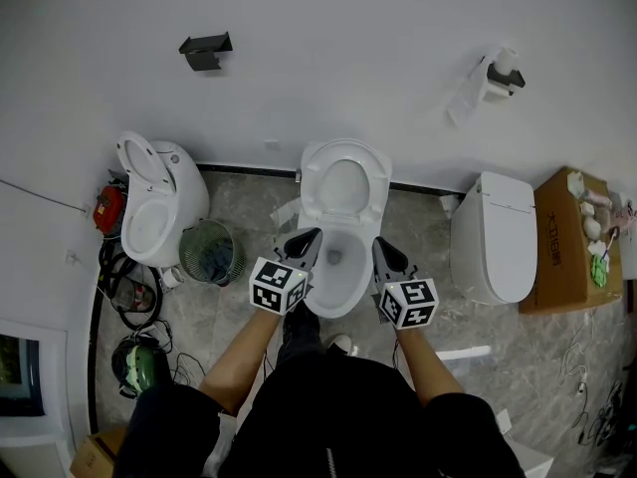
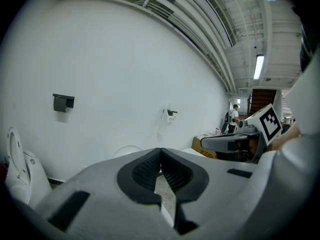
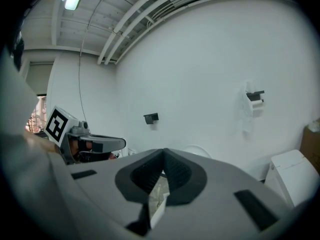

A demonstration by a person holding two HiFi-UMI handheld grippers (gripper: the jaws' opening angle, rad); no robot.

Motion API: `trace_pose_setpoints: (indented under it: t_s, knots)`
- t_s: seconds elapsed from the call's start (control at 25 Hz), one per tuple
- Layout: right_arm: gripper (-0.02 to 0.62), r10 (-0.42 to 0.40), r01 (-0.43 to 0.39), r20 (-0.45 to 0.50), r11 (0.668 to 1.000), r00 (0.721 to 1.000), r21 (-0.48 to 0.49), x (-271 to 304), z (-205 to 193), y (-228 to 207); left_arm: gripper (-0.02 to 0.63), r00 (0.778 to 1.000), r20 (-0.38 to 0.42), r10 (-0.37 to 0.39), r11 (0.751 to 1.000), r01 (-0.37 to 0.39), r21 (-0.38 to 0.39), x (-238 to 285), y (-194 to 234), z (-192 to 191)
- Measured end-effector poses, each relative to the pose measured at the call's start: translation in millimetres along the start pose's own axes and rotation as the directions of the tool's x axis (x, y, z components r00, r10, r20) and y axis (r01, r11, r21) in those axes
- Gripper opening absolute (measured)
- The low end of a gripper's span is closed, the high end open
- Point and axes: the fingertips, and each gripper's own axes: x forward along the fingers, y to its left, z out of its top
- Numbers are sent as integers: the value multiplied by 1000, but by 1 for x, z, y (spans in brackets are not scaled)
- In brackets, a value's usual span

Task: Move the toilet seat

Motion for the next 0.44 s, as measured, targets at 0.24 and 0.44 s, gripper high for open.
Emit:
trace_pose_setpoints:
  t_s: [0.24,0.44]
  knots:
    - [2,3,-3,0,1000,1000,3,2,0,-1,0,1000,0,3,1000,-3,-6,1,0,-1]
    - [2,5,-5,-3,1000,1000,8,8,-2,0,0,1000,-3,6,1000,-6,-9,2,5,-4]
